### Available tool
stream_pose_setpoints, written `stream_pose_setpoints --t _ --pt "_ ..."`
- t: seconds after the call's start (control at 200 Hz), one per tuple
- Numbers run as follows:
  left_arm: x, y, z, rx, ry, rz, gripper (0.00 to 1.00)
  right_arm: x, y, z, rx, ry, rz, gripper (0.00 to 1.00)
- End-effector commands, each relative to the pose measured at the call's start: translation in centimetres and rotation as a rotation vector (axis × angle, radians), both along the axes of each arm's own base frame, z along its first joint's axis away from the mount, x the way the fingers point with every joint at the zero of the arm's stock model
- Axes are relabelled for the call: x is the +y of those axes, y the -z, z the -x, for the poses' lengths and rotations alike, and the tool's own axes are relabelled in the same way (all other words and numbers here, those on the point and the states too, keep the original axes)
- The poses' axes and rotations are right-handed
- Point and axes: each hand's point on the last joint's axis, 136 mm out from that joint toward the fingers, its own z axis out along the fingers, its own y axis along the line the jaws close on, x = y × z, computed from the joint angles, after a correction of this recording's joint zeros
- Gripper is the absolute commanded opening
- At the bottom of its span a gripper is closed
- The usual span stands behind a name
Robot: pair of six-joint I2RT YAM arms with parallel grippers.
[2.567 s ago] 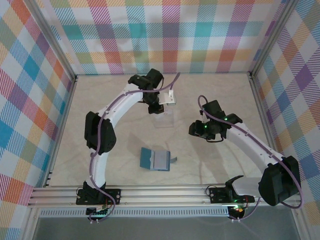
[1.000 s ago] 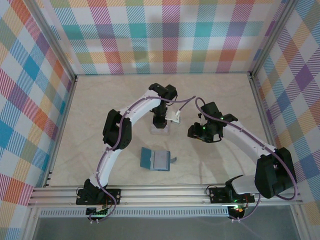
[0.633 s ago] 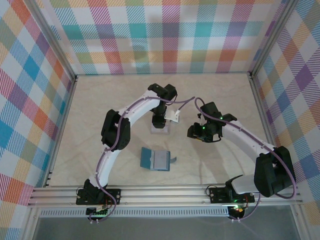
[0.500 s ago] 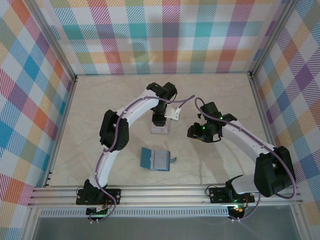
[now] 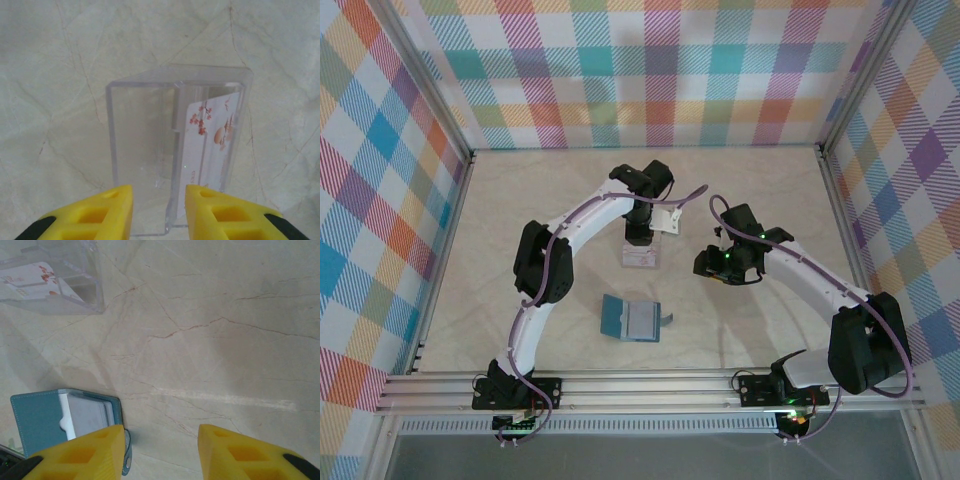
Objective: Take the credit cards out of the card holder
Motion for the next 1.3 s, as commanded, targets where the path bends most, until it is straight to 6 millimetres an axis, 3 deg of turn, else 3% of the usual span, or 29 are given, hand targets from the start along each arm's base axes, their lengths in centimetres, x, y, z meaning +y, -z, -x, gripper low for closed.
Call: stream_pose_setpoints --t 0.0,0.11,0.34,0.555,0.905,1.12,1.295 --pt "-0.5 -2.3 0.1 -0.034 -0.102 0.074 0.31 0.6 -0.5 0.2 0.01 0.005 -0.056 0.44" --pt "-0.6 -2.9 0.6 -0.036 -0.216 0.142 0.29 1.3 -0.7 0.4 0.013 -0.003 -0.084 0.44" --pt "-0.9 -3.9 4.1 0.05 -0.433 0.351 0.3 3.5 -0.7 1.6 0.041 -0.056 -0.106 0.45" --pt "-0.6 -4.6 6.8 0.145 -0.704 0.543 0.32 5.5 0.4 3.3 0.105 -0.12 -0.062 0.47" --pt "2.7 -1.9 10.4 0.264 -1.201 0.647 0.32 8.1 0.8 4.8 0.128 -0.177 -0.018 0.5" --pt "4.8 -3.9 11.4 0.227 -1.328 0.761 0.32 10.5 0.6 5.8 0.133 -0.225 -0.045 0.5" --pt "4.9 -4.1 12.6 0.291 -1.393 0.765 0.33 12.2 1.6 7.2 0.165 -0.275 -0.03 0.5"
